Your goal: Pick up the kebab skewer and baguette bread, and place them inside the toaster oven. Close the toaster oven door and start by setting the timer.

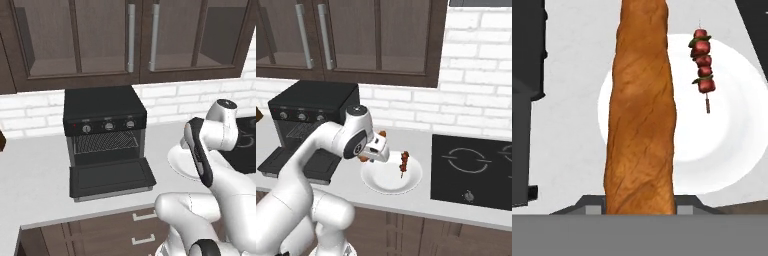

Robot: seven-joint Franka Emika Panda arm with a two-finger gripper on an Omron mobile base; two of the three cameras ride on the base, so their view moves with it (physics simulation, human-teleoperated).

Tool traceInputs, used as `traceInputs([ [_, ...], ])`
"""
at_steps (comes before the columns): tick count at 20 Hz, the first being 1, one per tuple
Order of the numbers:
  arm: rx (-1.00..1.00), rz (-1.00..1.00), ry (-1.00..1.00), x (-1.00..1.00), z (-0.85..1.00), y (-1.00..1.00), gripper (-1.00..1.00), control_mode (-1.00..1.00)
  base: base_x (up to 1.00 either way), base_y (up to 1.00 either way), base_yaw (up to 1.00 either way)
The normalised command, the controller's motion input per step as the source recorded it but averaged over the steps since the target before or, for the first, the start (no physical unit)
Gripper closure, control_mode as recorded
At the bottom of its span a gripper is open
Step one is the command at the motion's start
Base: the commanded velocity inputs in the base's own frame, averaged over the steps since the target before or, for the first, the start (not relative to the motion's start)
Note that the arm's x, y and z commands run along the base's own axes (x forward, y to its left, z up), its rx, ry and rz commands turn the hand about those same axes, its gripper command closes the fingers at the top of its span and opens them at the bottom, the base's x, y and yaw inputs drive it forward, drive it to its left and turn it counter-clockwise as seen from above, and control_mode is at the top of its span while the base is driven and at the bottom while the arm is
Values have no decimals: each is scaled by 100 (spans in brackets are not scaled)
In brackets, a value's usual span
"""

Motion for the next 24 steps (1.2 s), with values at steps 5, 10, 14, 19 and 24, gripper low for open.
traceInputs([
  [5,-7,-9,0,-25,31,96,100,-100,0,0,0],
  [10,-9,-11,0,-32,3,99,100,-100,0,0,0],
  [14,-9,-13,0,-16,4,100,100,-100,0,0,0],
  [19,-8,-7,0,0,0,92,100,-100,0,0,0],
  [24,-9,0,3,3,-1,93,100,-100,0,0,0],
])
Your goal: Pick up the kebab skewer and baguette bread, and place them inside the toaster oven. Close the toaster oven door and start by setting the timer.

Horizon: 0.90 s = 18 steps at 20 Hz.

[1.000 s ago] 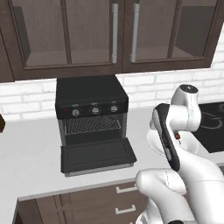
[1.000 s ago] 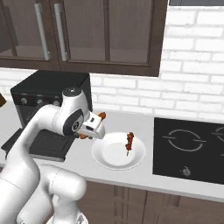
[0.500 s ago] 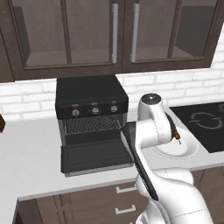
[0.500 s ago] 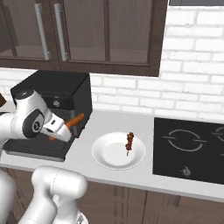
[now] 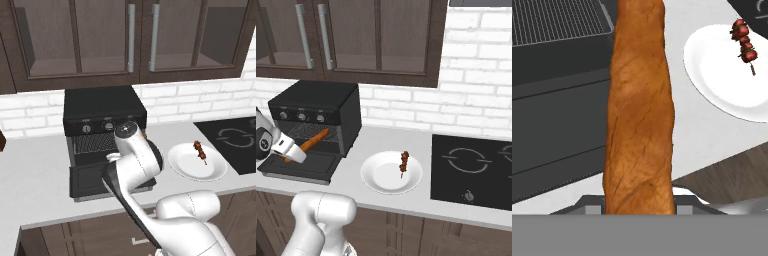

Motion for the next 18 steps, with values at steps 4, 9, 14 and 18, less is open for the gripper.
traceInputs([
  [4,-3,0,3,14,-21,61,100,-100,0,0,0],
  [9,-1,0,0,14,-32,44,100,-100,0,0,0],
  [14,0,0,0,23,-30,30,100,-100,0,0,0],
  [18,0,0,0,31,-13,16,100,-100,0,0,0],
])
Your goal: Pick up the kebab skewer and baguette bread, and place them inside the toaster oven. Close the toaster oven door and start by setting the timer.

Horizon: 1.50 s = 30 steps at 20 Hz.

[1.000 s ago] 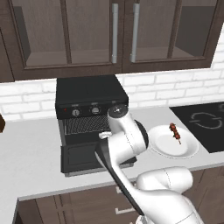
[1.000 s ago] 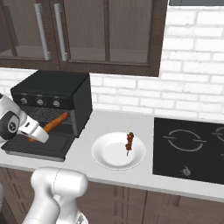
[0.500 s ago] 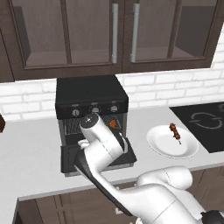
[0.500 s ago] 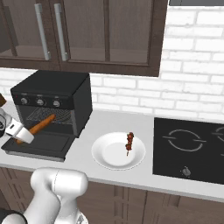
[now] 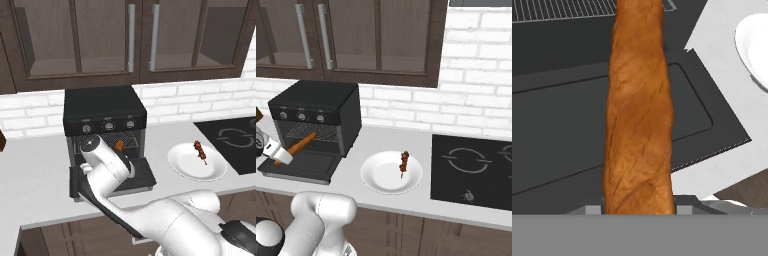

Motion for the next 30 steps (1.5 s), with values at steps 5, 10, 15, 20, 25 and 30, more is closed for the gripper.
traceInputs([
  [5,0,0,0,29,-7,1,100,-100,0,0,0],
  [10,0,0,-2,22,-12,1,100,-100,0,0,0],
  [15,0,7,-10,0,0,25,100,-100,0,0,0],
  [20,0,13,-3,6,13,6,100,-100,0,0,0],
  [25,0,6,0,23,14,0,100,-100,0,0,0],
  [30,0,0,-1,40,16,0,100,-100,0,0,0],
])
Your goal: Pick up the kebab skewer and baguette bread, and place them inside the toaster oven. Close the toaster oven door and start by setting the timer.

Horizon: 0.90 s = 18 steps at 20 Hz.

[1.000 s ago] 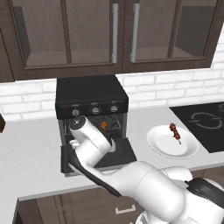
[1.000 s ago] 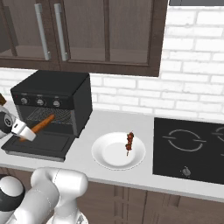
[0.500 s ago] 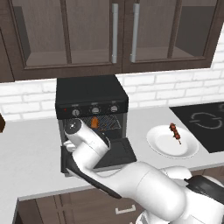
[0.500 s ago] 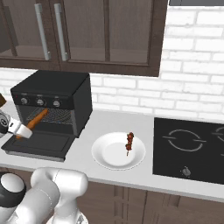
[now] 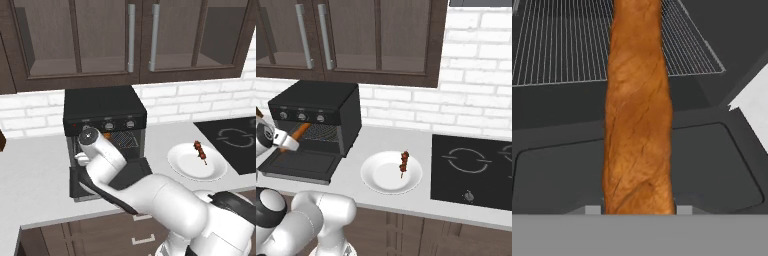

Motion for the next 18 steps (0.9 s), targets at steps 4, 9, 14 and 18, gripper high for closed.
traceInputs([
  [4,0,0,0,41,39,0,100,-100,0,0,0],
  [9,0,0,-3,42,8,0,100,-100,0,0,0],
  [14,0,1,-17,10,0,0,100,-100,0,0,0],
  [18,0,2,-22,1,0,-5,100,-100,0,0,0],
])
